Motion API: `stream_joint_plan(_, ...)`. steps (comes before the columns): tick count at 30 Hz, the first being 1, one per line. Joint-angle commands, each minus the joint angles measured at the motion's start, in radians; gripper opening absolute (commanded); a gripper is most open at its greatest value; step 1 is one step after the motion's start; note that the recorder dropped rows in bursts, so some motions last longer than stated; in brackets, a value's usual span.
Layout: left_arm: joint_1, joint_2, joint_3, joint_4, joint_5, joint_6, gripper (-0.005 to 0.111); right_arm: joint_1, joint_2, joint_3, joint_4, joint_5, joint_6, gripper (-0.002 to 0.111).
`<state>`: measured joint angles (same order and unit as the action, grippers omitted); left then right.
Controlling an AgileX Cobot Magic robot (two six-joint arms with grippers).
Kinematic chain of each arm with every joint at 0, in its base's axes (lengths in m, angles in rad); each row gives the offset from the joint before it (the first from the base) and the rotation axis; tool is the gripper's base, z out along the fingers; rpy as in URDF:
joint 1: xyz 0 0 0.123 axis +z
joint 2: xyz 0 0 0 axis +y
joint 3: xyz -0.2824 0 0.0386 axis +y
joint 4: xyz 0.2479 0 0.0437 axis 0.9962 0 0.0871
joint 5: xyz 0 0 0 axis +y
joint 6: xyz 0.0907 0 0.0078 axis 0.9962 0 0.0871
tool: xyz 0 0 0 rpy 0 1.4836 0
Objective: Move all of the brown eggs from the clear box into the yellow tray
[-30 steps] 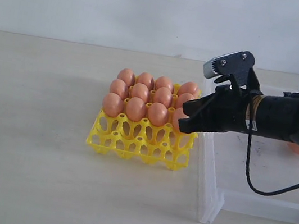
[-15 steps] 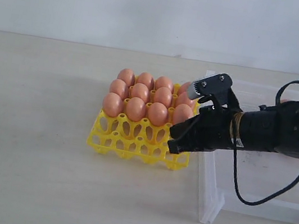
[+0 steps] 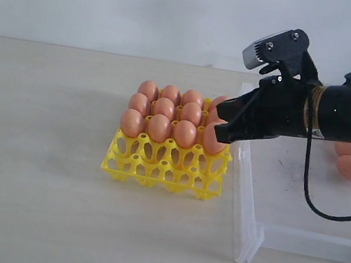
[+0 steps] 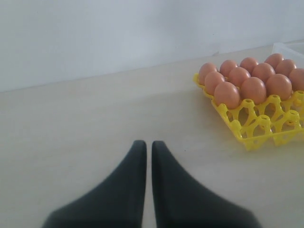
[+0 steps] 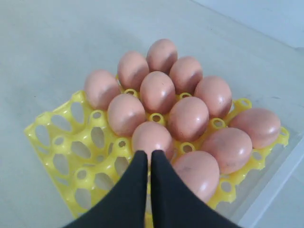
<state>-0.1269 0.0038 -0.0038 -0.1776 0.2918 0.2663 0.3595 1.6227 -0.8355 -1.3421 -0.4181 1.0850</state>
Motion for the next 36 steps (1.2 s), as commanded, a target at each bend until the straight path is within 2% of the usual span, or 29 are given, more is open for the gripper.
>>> stream_joint_plan(1, 0.004, -0.004, 0.004, 0.002, -0.008, 0.005, 0.004, -0.001, 0.058, 0.002, 0.008, -0.018, -0.002, 0.0)
stream_joint_plan(3, 0.004, -0.004, 0.004, 0.002, -0.008, 0.005, 0.004, -0.001, 0.091, 0.002, 0.02, -0.018, -0.045, 0.0)
stream_joint_plan(6, 0.004, -0.004, 0.004, 0.002, -0.008, 0.005, 0.004, -0.001, 0.092, 0.002, 0.188, -0.057, -0.176, 0.0)
stream_joint_plan(9, 0.004, -0.004, 0.004, 0.002, -0.008, 0.005, 0.004, -0.001, 0.058, 0.002, 0.443, -0.186, -0.356, 0.0)
stream_joint_plan(12, 0.004, -0.004, 0.004, 0.002, -0.008, 0.005, 0.004, -0.001, 0.024, 0.002, 0.529, -0.296, -0.414, 0.0)
stream_joint_plan(14, 0.004, -0.004, 0.004, 0.002, -0.008, 0.005, 0.004, -0.001, 0.018, 0.002, 0.52, -0.28, -0.391, 0.0)
stream_joint_plan(19, 0.004, -0.004, 0.004, 0.002, -0.008, 0.005, 0.004, -0.001, 0.055, 0.002, 0.377, -0.067, -0.203, 0.0)
stream_joint_plan(26, 0.004, -0.004, 0.004, 0.002, -0.008, 0.005, 0.004, -0.001, 0.199, 0.008, 0.271, -0.093, -0.06, 0.0)
stream_joint_plan(31, 0.004, -0.004, 0.004, 0.002, -0.008, 0.005, 0.004, -0.001, 0.234, 0.006, 0.284, -0.084, -0.1, 0.0)
stream_joint_plan(36, 0.004, -0.004, 0.004, 0.002, -0.008, 0.005, 0.004, -0.001, 0.235, 0.005, 0.365, 0.013, -0.187, 0.0)
